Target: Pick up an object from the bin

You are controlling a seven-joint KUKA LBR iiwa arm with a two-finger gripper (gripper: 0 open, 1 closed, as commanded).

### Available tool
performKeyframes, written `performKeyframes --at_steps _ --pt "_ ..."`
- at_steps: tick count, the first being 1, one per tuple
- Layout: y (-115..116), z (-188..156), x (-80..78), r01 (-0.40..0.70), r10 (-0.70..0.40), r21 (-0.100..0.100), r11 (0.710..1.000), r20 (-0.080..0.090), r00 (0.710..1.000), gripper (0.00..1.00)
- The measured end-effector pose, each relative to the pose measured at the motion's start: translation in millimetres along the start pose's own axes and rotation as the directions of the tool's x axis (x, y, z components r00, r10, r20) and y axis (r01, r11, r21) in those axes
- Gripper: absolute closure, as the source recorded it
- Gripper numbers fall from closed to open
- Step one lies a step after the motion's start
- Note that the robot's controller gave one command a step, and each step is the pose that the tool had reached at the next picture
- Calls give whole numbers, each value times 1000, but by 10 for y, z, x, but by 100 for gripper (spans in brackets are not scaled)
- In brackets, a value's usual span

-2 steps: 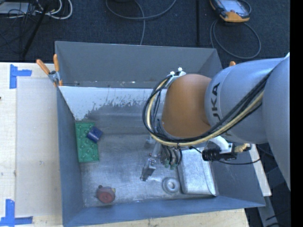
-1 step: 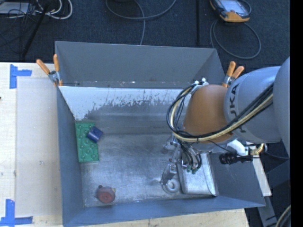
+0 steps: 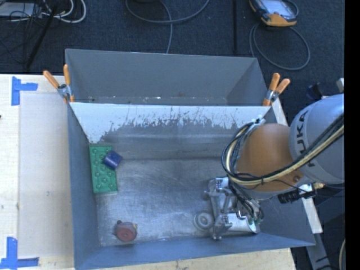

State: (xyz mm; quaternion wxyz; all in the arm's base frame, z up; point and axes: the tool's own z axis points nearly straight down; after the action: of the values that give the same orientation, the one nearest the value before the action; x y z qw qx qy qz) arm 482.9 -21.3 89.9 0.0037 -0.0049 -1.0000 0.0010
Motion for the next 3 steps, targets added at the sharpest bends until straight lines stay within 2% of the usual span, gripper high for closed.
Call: performKeyframes --at_steps 1,2,3 --pt "272 132 44 137 -137 1 991 23 990 0" --pt "270 142 78 134 -134 -1 991 10 991 100" --pt "247 -1184 19 272 -272 2 962 15 962 100"
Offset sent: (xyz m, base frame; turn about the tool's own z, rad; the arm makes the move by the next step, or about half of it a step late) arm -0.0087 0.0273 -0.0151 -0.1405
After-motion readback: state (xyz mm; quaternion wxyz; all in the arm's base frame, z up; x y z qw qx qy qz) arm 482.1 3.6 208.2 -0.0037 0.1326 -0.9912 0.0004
